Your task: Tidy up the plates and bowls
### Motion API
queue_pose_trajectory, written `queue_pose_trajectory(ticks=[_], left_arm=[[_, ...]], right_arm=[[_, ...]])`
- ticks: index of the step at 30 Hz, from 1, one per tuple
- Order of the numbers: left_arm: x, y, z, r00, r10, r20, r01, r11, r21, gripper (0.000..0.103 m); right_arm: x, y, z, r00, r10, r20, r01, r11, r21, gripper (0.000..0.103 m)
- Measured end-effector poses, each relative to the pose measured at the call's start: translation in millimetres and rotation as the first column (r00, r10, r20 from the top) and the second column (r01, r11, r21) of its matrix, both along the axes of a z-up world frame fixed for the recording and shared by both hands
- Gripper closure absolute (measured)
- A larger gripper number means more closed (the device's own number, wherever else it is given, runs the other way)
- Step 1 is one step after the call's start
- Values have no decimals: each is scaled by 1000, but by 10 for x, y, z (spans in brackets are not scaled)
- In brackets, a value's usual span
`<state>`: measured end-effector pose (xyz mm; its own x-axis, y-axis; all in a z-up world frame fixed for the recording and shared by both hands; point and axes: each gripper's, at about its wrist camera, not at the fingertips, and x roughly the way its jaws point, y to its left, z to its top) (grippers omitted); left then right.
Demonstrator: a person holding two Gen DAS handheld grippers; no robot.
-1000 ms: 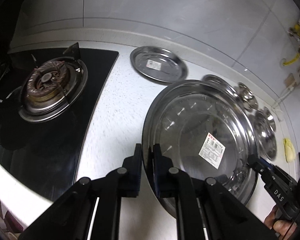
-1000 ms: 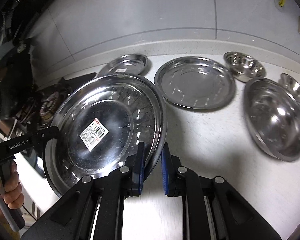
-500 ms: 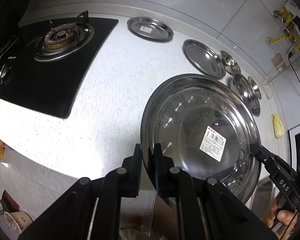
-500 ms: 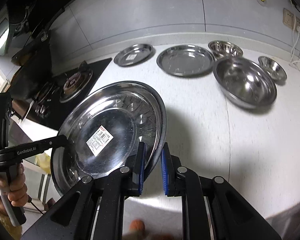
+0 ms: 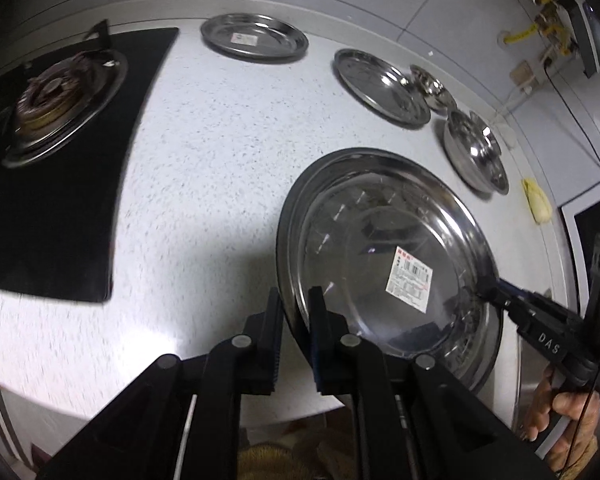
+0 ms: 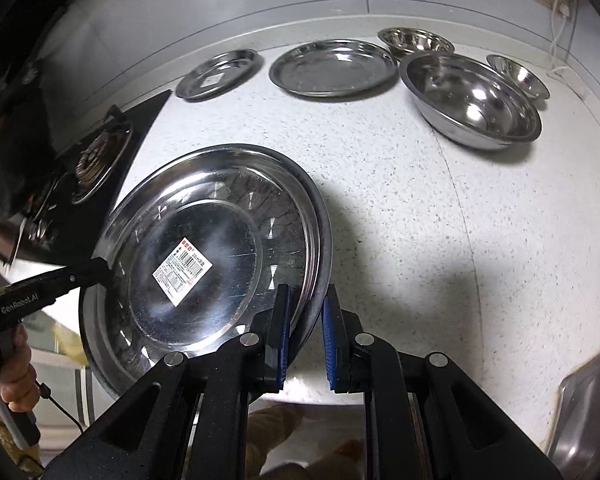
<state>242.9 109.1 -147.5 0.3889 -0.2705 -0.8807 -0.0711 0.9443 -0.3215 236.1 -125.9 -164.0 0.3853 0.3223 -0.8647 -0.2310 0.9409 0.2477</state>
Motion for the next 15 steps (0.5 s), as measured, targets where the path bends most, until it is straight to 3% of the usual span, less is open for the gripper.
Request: queue_pose_trajectory(ticks=[8,15], left_arm=[[284,7,-295,997,-34,-66,34,999,0,91],[311,-133,-459,995,-13,-101,17,999,32,89]], right_arm=[[183,89,-145,999,-31,-36,29,998,-59,90],[322,57,-315,997,15,-74,-20,998,-64,90]])
